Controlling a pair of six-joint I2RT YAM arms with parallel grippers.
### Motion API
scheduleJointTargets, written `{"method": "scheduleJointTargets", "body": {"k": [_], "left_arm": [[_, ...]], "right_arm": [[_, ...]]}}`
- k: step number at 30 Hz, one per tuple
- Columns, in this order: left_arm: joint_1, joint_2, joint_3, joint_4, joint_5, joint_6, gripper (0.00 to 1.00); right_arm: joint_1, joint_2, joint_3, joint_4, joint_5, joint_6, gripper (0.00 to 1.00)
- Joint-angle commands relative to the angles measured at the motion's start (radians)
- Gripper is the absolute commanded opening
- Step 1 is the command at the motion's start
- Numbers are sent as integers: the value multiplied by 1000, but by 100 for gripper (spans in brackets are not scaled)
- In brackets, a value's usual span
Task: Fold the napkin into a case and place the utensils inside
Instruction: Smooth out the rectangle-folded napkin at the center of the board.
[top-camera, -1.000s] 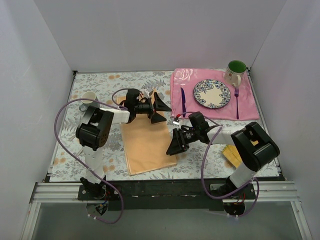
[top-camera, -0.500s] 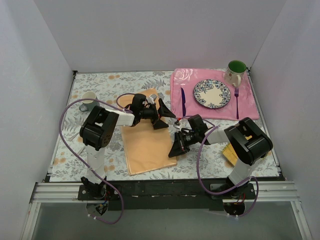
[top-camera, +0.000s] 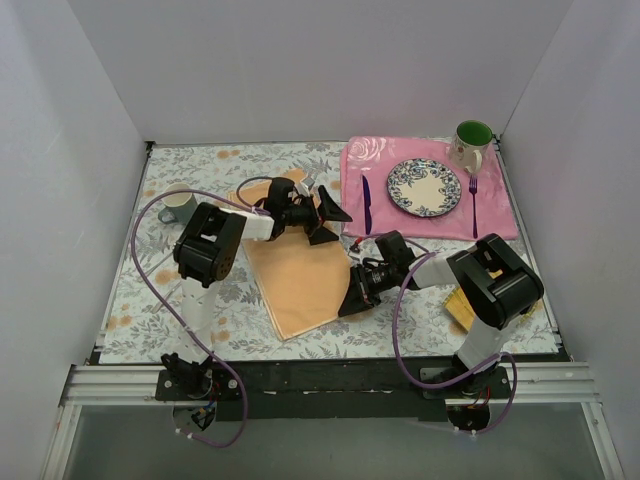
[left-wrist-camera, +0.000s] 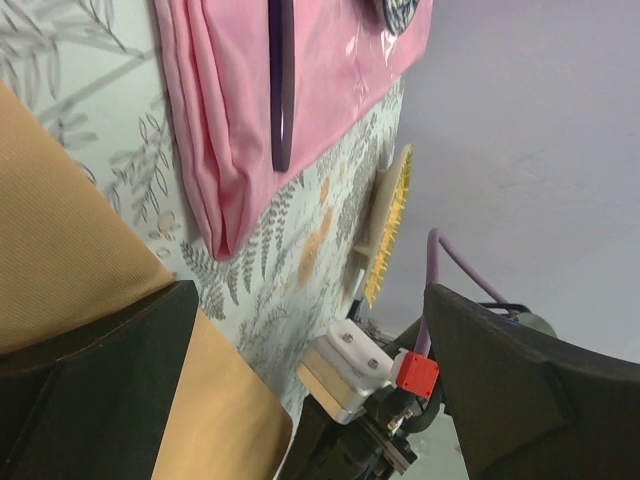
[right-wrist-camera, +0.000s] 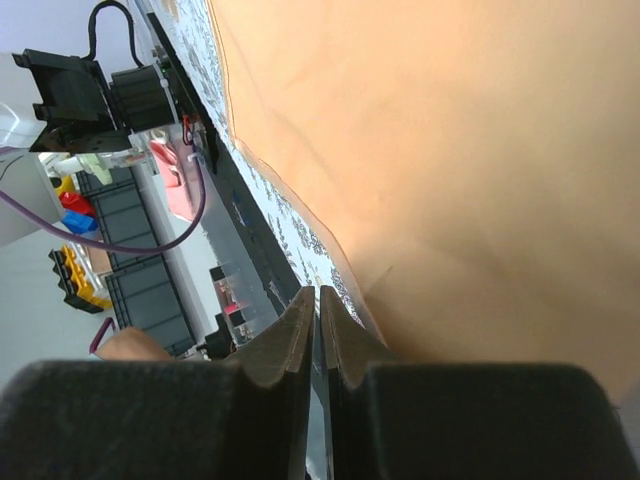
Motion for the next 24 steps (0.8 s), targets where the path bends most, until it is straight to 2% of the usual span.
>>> {"method": "scheduleJointTargets", "body": {"k": [1,5,11,16,18,22,24], "left_arm": [[32,34,56,-53,-51,57,98],[31,29,49,-91,-30,65,98],[26,-3,-33,-76,9,71,98],[9,-63,-94,-112,52,108,98],[0,-92,-126,-128,73,109,98],[-9,-139,-154,-119,110,91,98],[-7,-152,-132,-99,116,80,98]], "right_arm": [[-6,24,5,-12,-7,-18,13],[-4,15,50,1,-60,-23,10],[-6,-145,134,4,-114,-36,13],[-23,-200,182,-203,-91,-193,14],[-40,-195,173,-228,-70,-256,14],[-49,-179,145,-200,-48,-245,14],[-49,-169,119,-125,-32,-198,14]]}}
